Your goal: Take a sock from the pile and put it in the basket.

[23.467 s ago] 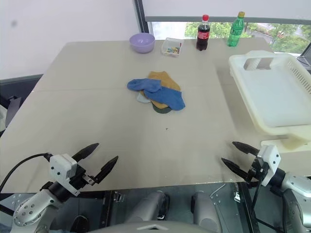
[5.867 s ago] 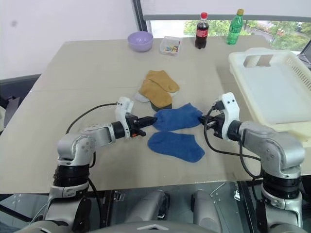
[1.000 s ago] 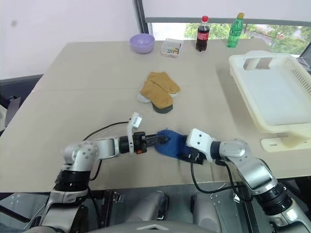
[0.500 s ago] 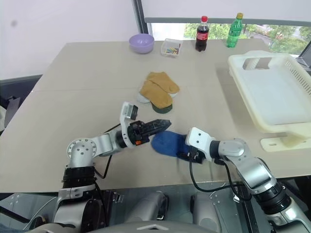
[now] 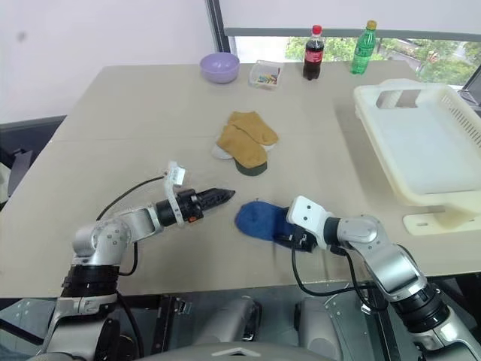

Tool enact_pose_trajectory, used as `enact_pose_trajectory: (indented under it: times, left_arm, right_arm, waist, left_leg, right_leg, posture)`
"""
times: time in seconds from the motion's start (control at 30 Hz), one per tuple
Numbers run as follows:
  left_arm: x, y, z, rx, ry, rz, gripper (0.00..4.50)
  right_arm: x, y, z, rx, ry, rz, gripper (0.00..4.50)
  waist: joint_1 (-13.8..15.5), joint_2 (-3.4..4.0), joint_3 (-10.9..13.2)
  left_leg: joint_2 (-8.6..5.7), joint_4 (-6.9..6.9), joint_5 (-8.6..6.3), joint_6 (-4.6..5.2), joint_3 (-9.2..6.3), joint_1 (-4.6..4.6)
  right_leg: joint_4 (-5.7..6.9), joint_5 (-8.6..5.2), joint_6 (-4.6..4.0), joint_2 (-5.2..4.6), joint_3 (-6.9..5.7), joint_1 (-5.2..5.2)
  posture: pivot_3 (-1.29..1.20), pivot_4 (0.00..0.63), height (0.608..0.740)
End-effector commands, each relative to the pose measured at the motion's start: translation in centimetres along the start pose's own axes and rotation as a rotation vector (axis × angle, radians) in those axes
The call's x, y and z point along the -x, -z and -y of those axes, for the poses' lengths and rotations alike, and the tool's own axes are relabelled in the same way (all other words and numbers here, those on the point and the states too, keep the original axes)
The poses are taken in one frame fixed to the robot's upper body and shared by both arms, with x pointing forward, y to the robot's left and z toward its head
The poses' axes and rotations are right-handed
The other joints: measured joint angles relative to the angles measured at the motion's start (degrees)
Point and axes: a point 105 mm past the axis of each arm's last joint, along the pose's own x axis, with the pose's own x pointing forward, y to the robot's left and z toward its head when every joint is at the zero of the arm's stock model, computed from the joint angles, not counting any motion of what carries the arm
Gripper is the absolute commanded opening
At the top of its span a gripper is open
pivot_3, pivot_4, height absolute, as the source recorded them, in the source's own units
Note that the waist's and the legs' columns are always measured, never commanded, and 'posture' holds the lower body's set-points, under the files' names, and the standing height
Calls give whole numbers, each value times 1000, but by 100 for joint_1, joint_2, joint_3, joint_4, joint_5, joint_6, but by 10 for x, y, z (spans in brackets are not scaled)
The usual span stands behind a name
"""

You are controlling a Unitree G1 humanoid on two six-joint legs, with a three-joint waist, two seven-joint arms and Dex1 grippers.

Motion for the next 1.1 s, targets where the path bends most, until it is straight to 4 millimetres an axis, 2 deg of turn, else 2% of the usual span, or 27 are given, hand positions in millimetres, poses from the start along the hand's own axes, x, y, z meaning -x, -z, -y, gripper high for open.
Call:
enact_pose_trajectory:
  times: [0.03, 0.13, 0.23, 0.4, 0.53, 0.63, 0.87, 1.03, 1.1]
  left_arm:
    - [-13, 25, 18, 23, 93, -121, 3078]
    - [-15, 38, 33, 75, 167, -197, 3078]
    - [-13, 36, 43, 126, 228, -193, 3078]
    - [-11, 21, 49, 204, 281, -113, 3078]
    - [-16, -10, 44, 247, 292, 14, 3078]
    - [-21, -18, 49, 286, 328, 43, 3078]
    - [-33, 5, 57, 266, 314, -63, 3078]
    - [-30, 7, 54, 270, 296, -66, 3078]
    - [-29, 5, 58, 279, 323, -55, 3078]
  right_arm:
    - [0, 13, 6, -16, 39, -62, 3277]
    - [0, 12, 7, -15, 43, -60, 3277]
    - [0, 12, 7, -17, 45, -60, 3277]
    - [1, 13, 7, -19, 47, -62, 3277]
    - [0, 12, 8, -16, 50, -60, 3277]
    - [0, 13, 9, -12, 48, -62, 3277]
    - [1, 12, 13, -9, 63, -71, 3277]
    - [0, 14, 12, -14, 64, -74, 3277]
    - [-1, 13, 11, -16, 62, -70, 3277]
  waist:
    - [-4, 4, -5]
    - [-12, 9, -8]
    - [-19, 9, -8]
    - [-18, 7, -7]
    - [-3, 3, -4]
    - [-16, 2, -4]
    - [-19, 2, -3]
    - [-19, 2, -3]
    - [-19, 2, -3]
  left_leg:
    - [0, 0, -1, 0, -1, 1]
    - [0, -1, -4, 4, -1, 3]
    - [0, -1, -5, 9, -1, 3]
    - [1, -1, 7, 31, -3, 2]
    - [1, -1, 11, 24, -4, 2]
    - [1, 0, 12, 23, -5, 1]
    - [0, -3, 13, 21, -3, -1]
    - [1, -3, 12, 22, -3, -1]
    - [1, -3, 13, 22, -3, -1]
  right_leg:
    - [0, 0, 0, 0, -1, 1]
    - [0, -1, 0, 0, 1, 4]
    - [0, -1, 1, 0, 1, 3]
    - [0, -1, 1, 2, -2, 2]
    - [1, -1, 1, 2, -4, 1]
    - [1, 0, 2, 2, -5, 1]
    - [-2, 0, 2, 2, -1, -1]
    - [-2, -1, 1, 2, -1, -1]
    - [-2, -1, 1, 2, -1, -1]
  posture:
    - [0, 150, 740]
    - [0, 150, 740]
    - [0, 150, 740]
    - [0, 150, 740]
    - [0, 150, 740]
    - [0, 150, 740]
    - [0, 150, 740]
    - [0, 150, 740]
    - [0, 150, 740]
